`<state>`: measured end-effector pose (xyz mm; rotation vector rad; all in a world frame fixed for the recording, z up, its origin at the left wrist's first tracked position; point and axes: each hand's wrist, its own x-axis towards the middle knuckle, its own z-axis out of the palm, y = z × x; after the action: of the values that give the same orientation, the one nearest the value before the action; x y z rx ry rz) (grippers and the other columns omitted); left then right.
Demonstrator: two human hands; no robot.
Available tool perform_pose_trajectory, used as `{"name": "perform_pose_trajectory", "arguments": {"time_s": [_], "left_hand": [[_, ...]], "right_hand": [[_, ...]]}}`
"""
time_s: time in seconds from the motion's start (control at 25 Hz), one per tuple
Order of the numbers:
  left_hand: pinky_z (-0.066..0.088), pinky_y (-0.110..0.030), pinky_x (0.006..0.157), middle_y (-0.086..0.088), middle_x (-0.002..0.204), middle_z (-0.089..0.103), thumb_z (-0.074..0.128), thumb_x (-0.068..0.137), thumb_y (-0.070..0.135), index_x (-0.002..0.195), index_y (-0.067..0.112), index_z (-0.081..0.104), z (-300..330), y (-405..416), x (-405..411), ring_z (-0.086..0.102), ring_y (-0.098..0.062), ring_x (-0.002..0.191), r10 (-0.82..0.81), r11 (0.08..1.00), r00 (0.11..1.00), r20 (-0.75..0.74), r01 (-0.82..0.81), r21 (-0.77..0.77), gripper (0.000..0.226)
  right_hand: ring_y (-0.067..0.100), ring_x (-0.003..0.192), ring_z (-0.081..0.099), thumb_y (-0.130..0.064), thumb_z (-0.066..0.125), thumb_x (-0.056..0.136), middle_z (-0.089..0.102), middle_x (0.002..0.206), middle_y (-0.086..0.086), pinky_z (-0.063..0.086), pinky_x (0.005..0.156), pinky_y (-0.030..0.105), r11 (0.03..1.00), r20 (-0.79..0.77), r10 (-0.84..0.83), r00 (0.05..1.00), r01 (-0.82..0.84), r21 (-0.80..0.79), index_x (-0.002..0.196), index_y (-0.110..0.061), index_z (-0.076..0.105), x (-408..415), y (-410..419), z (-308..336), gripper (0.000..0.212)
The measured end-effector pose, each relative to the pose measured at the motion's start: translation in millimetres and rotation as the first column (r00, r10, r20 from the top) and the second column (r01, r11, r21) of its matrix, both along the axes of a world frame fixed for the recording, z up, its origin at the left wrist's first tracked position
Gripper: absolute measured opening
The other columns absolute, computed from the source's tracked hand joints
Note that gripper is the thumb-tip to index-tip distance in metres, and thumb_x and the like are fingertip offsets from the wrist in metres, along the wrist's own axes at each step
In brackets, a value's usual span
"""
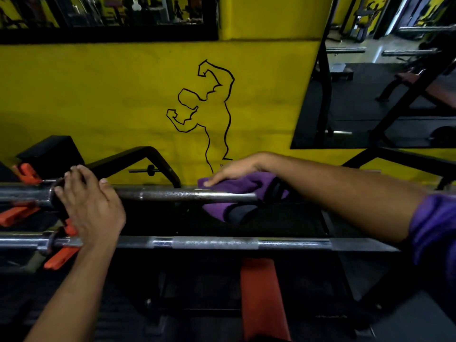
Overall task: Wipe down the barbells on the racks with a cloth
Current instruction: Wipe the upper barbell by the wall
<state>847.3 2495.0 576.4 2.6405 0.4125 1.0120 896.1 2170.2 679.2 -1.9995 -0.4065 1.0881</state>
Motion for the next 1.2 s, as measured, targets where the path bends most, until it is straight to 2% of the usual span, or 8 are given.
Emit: {"name": "perform_pose_trajectory", "arguments": {"time_s": [0.16, 0.36, 0.48, 0.68, 0.8, 0.96, 1.08, 1.2], "left_hand": [[0.006, -0.052, 0.123, -0.033, 0.156, 0.029, 0.027, 0.105, 0.025, 0.151, -0.011, 0.027, -3.3, 4.1, -2.9, 0.023, -0.043, 0.148, -0.010, 0.999, 1.000, 0.001, 0.010, 0.037, 0.058], [0.007, -0.053, 0.123, -0.033, 0.156, 0.030, 0.024, 0.103, 0.028, 0.150, -0.012, 0.028, -1.1, 7.7, -2.3, 0.024, -0.044, 0.148, -0.021, 0.999, 0.999, -0.030, 0.023, 0.046, 0.062], [0.003, -0.050, 0.124, -0.030, 0.159, 0.028, 0.023, 0.103, 0.029, 0.152, -0.010, 0.027, -1.0, 4.9, -2.8, 0.021, -0.041, 0.150, -0.006, 1.000, 0.998, -0.056, 0.006, 0.005, 0.063], [0.011, -0.053, 0.123, -0.030, 0.155, 0.033, 0.025, 0.103, 0.027, 0.150, -0.010, 0.030, 6.6, -5.0, -4.7, 0.027, -0.042, 0.147, 0.015, 1.000, 0.993, -0.115, -0.016, -0.008, 0.060], [0.005, -0.047, 0.125, -0.026, 0.160, 0.030, 0.016, 0.103, 0.038, 0.153, -0.006, 0.029, 8.8, 4.3, -6.4, 0.023, -0.037, 0.151, -0.013, 1.000, 0.987, -0.163, 0.011, -0.012, 0.068], [-0.009, -0.032, 0.124, -0.012, 0.168, 0.014, 0.006, 0.102, 0.053, 0.158, 0.005, 0.023, 11.1, 23.4, -19.2, 0.006, -0.021, 0.156, -0.197, 0.980, 0.957, -0.213, 0.189, -0.060, 0.076], [0.001, -0.036, 0.127, -0.005, 0.166, 0.021, 0.018, 0.106, 0.047, 0.157, 0.010, 0.031, 26.7, 47.6, -33.7, 0.012, -0.017, 0.155, -0.315, 0.949, 0.945, -0.090, 0.313, -0.036, 0.064], [-0.001, -0.038, 0.126, -0.004, 0.164, 0.028, 0.026, 0.108, 0.039, 0.155, 0.012, 0.036, 43.4, 91.6, -26.9, 0.019, -0.018, 0.154, -0.278, 0.960, 0.960, -0.034, 0.279, 0.025, 0.056]], "right_hand": [[0.028, 0.109, 0.070, -0.055, 0.055, 0.098, 0.070, 0.123, 0.007, 0.053, 0.102, 0.047, 0.986, 0.163, 0.118, 0.980, -0.096, -0.138, 0.124, -0.015, 0.067, 8.3, 1.1, -18.5, 0.049], [0.034, 0.122, 0.061, -0.074, 0.085, 0.055, 0.072, 0.122, 0.008, 0.046, 0.110, 0.047, 0.976, -0.188, 0.021, 0.982, -0.061, -0.208, 0.124, -0.020, 0.068, 27.6, -96.1, -40.8, 0.090], [0.039, 0.134, 0.050, -0.066, 0.088, 0.059, 0.065, 0.134, 0.013, 0.034, 0.119, 0.051, 0.978, -0.286, -0.010, 0.958, -0.050, -0.201, 0.138, -0.016, 0.060, 37.8, -90.3, -47.0, 0.097], [0.028, 0.116, 0.062, -0.052, 0.054, 0.097, 0.067, 0.128, 0.011, 0.045, 0.107, 0.040, 0.985, 0.207, 0.098, 0.973, -0.065, -0.162, 0.123, -0.006, 0.065, 15.4, 20.9, -27.6, 0.054], [0.015, 0.128, 0.048, -0.055, 0.039, 0.102, 0.051, 0.136, -0.006, 0.031, 0.105, 0.019, 0.941, 0.556, 0.327, 0.764, -0.211, -0.263, 0.145, -0.021, 0.044, -11.7, 38.2, -7.6, 0.055], [0.029, 0.107, 0.063, -0.067, 0.018, 0.094, 0.066, 0.121, 0.007, 0.050, 0.084, 0.038, 0.819, 0.747, 0.501, 0.438, 0.039, -0.573, 0.144, -0.024, 0.028, -54.0, 21.6, -2.3, 0.067], [0.031, 0.085, 0.068, -0.046, 0.043, 0.098, 0.068, 0.101, 0.004, 0.048, 0.060, 0.038, 0.953, 0.950, 0.249, 0.188, 0.126, -0.274, 0.120, -0.027, 0.032, -63.1, 38.6, -6.4, 0.031], [0.025, 0.074, 0.061, -0.040, 0.053, 0.094, 0.054, 0.083, -0.005, 0.040, 0.055, 0.031, 0.992, 0.992, -0.060, 0.115, 0.113, 0.047, 0.105, -0.029, 0.039, -73.9, 65.3, -7.1, 0.021]]}}
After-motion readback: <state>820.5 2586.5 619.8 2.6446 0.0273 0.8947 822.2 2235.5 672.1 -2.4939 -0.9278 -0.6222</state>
